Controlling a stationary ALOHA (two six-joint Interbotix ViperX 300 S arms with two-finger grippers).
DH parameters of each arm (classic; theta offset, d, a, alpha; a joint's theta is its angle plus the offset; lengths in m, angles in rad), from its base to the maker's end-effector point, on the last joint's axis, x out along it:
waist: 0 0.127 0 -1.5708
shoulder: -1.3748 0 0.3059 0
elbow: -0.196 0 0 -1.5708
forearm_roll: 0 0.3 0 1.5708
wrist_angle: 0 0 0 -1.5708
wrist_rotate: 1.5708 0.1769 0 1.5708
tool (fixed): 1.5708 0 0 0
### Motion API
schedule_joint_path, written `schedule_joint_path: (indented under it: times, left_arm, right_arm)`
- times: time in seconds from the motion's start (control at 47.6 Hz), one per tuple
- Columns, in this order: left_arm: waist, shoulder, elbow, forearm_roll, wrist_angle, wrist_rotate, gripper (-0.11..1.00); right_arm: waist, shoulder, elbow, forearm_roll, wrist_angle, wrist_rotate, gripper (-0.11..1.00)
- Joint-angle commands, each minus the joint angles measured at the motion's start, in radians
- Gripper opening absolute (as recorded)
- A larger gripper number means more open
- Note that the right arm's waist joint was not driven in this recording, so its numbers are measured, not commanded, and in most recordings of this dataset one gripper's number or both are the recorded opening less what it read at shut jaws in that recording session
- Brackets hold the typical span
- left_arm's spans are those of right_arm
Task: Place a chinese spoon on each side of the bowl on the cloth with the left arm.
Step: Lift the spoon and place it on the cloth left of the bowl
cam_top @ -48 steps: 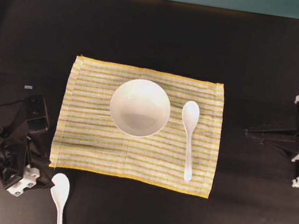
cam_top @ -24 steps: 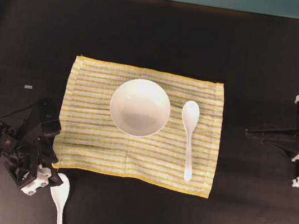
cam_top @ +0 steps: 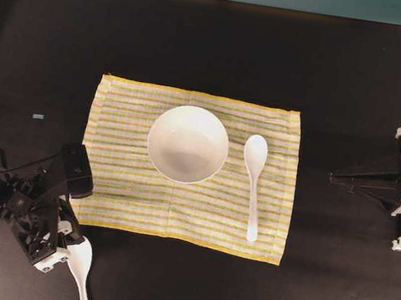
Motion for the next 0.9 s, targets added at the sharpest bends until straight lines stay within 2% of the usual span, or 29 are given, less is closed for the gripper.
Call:
schedule_joint_path:
  times: [0.0, 0.084, 0.189, 0.399, 0.504, 0.525, 0.609, 0.693, 0.882]
  left_arm:
    - [0.005, -0.044, -0.015, 0.005, 0.017, 0.012, 0.06]
    - [0.018, -0.091, -0.026, 0.005, 0.046, 0.055, 0.06]
    - [0.049, -0.179, -0.067, 0.005, 0.143, 0.175, 0.06]
    - [0.15, -0.304, -0.156, 0.005, 0.321, 0.538, 0.06]
    - [0.23, -0.308, -0.156, 0.005, 0.333, 0.721, 0.06]
    - [0.258, -0.308, -0.155, 0.005, 0.333, 0.776, 0.06]
    - [0.321, -0.302, -0.149, 0.005, 0.325, 0.896, 0.06]
    - [0.38, -0.291, -0.144, 0.005, 0.302, 0.963, 0.06]
    - [0.494, -0.27, -0.149, 0.005, 0.216, 1.023, 0.06]
  right_arm:
    - [0.0, 0.005, -0.005, 0.002, -0.011, 0.006, 0.0]
    - [0.0, 0.005, -0.005, 0.002, -0.011, 0.006, 0.0]
    - [0.0, 0.005, -0.005, 0.002, -0.012, 0.006, 0.0]
    - [0.0, 0.005, -0.005, 0.002, -0.02, 0.006, 0.0]
    - [0.0, 0.005, -0.005, 0.002, -0.021, 0.006, 0.0]
    - [0.0, 0.005, -0.005, 0.002, -0.021, 0.006, 0.0]
    - [0.0, 0.005, -0.005, 0.002, -0.021, 0.006, 0.0]
    - [0.0, 0.005, -0.005, 0.002, -0.018, 0.006, 0.0]
    - [0.0, 0.005, -0.003, 0.002, -0.006, 0.006, 0.0]
